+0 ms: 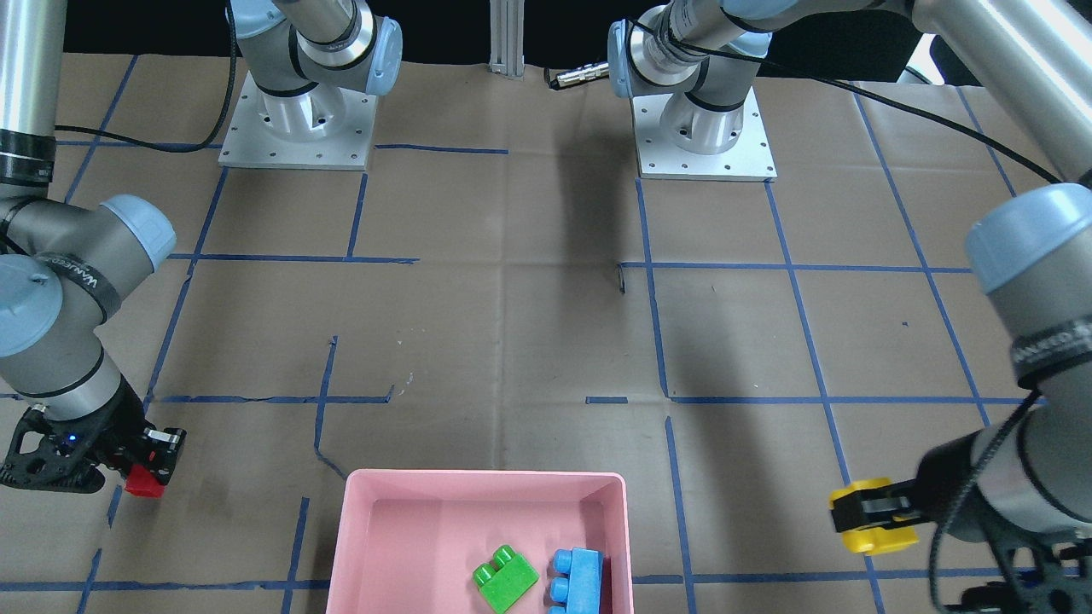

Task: Put all blocks into box

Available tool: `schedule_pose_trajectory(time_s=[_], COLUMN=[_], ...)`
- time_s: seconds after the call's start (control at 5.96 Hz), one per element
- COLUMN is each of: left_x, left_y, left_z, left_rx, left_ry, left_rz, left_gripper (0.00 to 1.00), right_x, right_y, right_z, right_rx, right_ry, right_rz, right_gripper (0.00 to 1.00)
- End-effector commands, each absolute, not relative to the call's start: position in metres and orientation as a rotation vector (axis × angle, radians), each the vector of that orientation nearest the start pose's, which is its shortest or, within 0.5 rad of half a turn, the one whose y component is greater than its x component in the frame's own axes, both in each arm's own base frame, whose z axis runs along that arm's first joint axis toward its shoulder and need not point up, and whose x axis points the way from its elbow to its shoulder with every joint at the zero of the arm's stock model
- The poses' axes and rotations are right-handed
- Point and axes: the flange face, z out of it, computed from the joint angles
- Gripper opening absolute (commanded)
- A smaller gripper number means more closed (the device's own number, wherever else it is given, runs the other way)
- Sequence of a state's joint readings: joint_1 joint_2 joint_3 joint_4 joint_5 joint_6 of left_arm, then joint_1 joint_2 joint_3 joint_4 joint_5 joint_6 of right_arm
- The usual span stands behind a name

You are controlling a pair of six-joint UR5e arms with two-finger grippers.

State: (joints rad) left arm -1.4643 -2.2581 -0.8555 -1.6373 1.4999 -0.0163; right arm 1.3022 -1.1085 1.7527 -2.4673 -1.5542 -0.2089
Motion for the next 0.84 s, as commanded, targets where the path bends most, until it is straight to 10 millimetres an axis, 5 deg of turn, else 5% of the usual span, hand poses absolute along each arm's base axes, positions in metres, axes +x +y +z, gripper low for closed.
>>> schedule_pose_trajectory(time_s=[0.0, 0.34, 0.5, 0.67], left_x=[-0.210, -0.271, -0.274, -0.275], left_y=[-0.751, -0.764, -0.773, -0.779], left_z=[0.394, 0.336, 0.309, 0.302], left_rx=[-0.338, -0.394, -0.391, -0.383], left_ry=[3.292, 3.330, 3.332, 3.329], left_rz=[0.075, 0.063, 0.030, -0.027], left_gripper=[0.05, 0.05, 0.23, 0.65], right_x=[-0.035, -0.029, -0.029, -0.028], right_y=[-0.640, -0.665, -0.676, -0.684], right_z=[0.265, 0.308, 0.330, 0.346], right_rx=[0.084, 0.043, 0.028, -0.045], right_ry=[3.155, 3.053, 3.038, 3.028], right_rz=[-0.494, -0.640, -0.705, -0.761], right_gripper=[0.07, 0.07, 0.07, 0.07])
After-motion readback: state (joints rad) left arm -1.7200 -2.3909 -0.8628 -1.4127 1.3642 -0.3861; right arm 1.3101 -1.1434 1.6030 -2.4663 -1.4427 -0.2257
